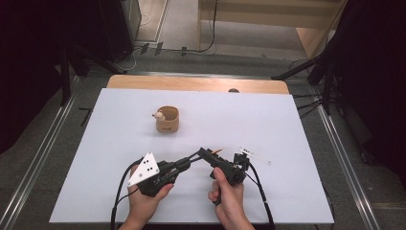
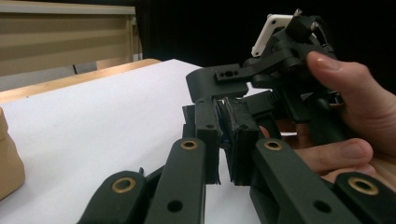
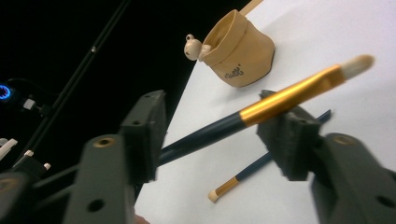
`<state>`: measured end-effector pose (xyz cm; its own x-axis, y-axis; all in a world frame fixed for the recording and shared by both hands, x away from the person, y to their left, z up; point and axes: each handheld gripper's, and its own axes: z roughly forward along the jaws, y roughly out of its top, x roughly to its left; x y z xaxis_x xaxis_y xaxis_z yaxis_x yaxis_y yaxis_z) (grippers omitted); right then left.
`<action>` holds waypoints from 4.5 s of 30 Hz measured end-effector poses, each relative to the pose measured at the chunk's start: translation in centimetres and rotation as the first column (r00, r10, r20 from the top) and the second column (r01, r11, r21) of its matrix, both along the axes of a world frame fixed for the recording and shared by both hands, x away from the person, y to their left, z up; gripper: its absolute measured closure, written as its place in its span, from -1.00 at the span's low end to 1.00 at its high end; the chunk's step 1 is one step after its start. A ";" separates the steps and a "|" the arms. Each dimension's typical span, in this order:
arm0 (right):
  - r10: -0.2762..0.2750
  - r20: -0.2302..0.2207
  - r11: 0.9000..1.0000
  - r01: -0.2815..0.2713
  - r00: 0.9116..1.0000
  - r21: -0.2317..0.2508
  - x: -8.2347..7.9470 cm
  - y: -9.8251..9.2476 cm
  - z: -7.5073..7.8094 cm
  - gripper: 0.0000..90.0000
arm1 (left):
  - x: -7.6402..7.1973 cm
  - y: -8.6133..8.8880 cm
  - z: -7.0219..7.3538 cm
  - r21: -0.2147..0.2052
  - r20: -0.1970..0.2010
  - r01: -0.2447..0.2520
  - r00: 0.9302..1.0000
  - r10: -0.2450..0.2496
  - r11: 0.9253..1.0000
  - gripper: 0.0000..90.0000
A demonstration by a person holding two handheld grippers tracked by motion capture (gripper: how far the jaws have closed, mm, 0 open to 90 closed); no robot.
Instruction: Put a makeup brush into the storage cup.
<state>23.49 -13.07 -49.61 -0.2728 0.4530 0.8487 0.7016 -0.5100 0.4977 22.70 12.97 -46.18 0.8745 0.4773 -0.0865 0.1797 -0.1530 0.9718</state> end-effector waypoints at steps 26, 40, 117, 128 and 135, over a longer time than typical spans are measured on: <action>0.101 0.351 0.945 0.021 0.931 -0.327 -1.7 0.4 4.0 0.87 | 1.4 -0.6 -1.0 0.008 -0.183 0.087 0.980 -0.084 0.996 0.04; 0.201 0.417 0.876 0.029 0.887 -0.482 -2.7 2.2 5.0 0.87 | 1.0 -1.3 -0.9 0.053 -0.173 0.100 0.981 -0.090 0.994 0.14; 0.116 0.480 0.740 0.247 0.870 -0.626 -5.4 -11.4 3.1 -1.00 | 3.5 1.5 1.2 0.051 -0.142 -0.036 0.989 0.043 0.998 0.87; 0.144 0.443 0.705 0.222 0.885 -0.673 -5.9 -14.5 1.4 -1.00 | 5.3 1.8 2.7 0.055 -0.119 -0.071 0.990 0.077 0.996 0.87; 0.173 0.442 0.668 0.224 0.880 -0.709 -6.5 -15.4 0.8 -1.00 | 6.7 2.5 3.7 0.020 -0.098 -0.116 0.988 0.117 0.993 0.87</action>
<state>17.03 -28.45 -48.82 -0.4933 0.8695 0.0246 0.2951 0.1407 0.9451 29.38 15.45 -42.46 0.8004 0.5770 -0.1627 0.2924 -0.1389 0.9462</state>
